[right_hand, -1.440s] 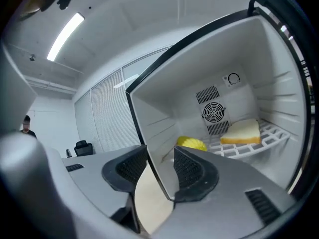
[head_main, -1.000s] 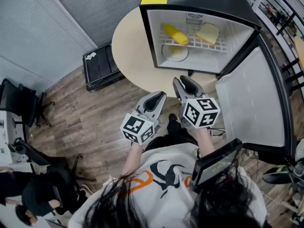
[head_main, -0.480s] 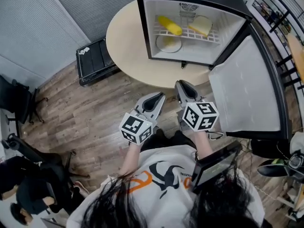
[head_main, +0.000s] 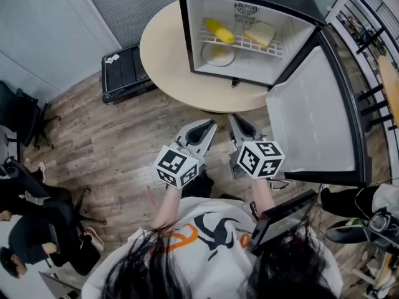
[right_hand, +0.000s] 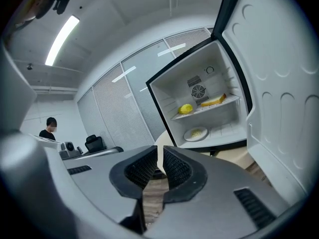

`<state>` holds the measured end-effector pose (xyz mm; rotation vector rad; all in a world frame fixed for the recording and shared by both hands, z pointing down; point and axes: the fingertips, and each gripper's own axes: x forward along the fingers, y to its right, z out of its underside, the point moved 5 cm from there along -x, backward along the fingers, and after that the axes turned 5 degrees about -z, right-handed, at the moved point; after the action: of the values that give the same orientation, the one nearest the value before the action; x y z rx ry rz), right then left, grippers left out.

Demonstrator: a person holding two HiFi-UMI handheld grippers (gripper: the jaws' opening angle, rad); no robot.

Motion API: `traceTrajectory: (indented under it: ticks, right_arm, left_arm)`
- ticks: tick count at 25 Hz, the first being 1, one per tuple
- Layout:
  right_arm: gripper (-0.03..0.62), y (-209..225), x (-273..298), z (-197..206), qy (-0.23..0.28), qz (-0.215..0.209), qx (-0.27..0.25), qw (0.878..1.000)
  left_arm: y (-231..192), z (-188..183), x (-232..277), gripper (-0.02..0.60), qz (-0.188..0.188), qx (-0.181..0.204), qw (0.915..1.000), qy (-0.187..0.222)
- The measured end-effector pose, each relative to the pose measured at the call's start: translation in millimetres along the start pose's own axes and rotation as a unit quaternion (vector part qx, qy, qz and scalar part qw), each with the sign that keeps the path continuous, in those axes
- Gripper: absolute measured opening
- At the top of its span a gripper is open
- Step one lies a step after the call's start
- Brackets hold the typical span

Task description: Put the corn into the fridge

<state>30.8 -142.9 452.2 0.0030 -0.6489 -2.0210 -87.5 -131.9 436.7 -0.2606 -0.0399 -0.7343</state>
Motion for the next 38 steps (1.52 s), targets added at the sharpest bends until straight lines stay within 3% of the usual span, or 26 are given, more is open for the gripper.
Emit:
traceTrajectory:
  ticks: [17, 38]
  right_arm:
    - [0.031, -5.1, -109.9, 48.9, -0.044, -0.056, 0.020, 0.997]
    - [0.031, -30.7, -168.3, 64.7, -0.047, -0.079, -0.023, 0.995]
  left_arm:
    - [116.2, 42.3, -47.7, 0.015, -0.053, -0.004, 0.9986, -0.008]
    - [172.0, 50.2, -82.9, 0.015, -0.054, 0.016, 0.9984, 0.010]
